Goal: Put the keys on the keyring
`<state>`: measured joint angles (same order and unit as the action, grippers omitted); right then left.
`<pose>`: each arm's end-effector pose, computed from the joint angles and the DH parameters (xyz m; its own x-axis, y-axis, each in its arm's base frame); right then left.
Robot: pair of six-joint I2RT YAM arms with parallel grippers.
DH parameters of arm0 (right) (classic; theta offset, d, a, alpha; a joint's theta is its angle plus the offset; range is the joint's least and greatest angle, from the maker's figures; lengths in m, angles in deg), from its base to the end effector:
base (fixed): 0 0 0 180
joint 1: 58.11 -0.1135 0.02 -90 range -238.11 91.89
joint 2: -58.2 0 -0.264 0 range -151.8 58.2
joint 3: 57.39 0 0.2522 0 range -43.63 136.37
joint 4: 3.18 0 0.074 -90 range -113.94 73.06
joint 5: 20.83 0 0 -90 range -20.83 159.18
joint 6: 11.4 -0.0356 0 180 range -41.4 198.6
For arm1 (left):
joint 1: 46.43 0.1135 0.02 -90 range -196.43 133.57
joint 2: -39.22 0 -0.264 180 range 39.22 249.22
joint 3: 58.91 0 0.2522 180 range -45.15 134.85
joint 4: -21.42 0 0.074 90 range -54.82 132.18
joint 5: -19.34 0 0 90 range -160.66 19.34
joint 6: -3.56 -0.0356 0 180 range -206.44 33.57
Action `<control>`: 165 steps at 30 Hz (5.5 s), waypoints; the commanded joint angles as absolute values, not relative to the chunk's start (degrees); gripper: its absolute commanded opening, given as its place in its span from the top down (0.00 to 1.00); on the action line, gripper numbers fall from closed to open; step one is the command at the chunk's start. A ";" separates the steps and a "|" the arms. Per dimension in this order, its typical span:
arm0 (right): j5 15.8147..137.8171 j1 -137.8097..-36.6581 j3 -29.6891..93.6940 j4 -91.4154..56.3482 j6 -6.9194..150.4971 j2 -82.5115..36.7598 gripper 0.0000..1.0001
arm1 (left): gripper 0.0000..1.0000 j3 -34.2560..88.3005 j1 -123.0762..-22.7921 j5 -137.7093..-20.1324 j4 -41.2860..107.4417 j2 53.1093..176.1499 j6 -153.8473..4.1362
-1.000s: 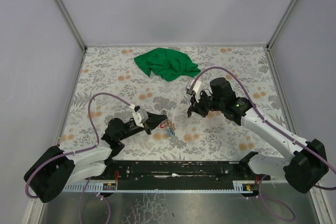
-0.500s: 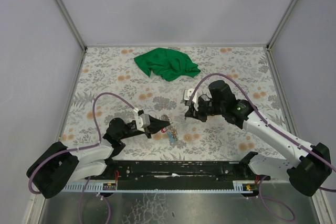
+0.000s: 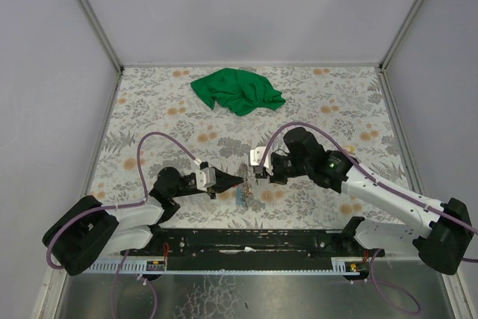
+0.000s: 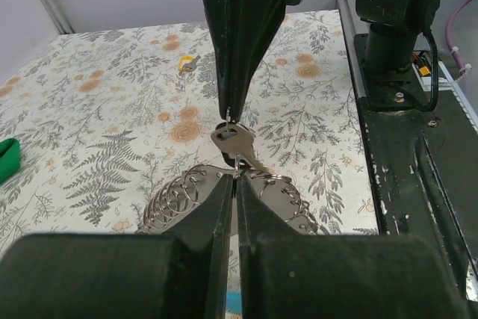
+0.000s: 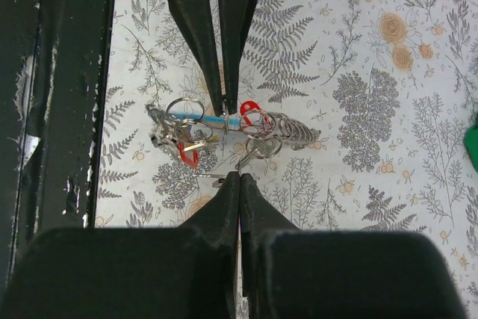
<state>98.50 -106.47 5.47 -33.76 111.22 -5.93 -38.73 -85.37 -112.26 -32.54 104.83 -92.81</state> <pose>0.1505 0.1956 0.2900 0.2049 -0.4768 -0.8548 -0.9706 0.0134 -0.2402 0.1310 -0.1362 0.1892 0.2235 -0.0739 -0.9719 0.9618 0.1783 0.2076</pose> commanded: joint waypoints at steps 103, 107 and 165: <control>89.30 -113.43 4.70 -25.91 108.25 -8.33 1.00 | 1.00 -37.69 -85.10 -108.27 -36.71 104.01 -92.45; 89.07 -113.41 4.57 -25.39 108.14 -8.40 1.00 | 1.00 -37.59 -85.10 -108.68 -36.71 104.18 -92.36; 88.27 -113.46 4.07 -25.03 107.69 -7.06 1.00 | 1.00 -37.41 -85.11 -108.12 -35.75 103.84 -92.46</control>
<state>86.78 -112.87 3.70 -26.94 108.10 -8.38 -38.73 -85.37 -108.35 -32.45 104.54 -92.61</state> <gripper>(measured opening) 0.010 0.009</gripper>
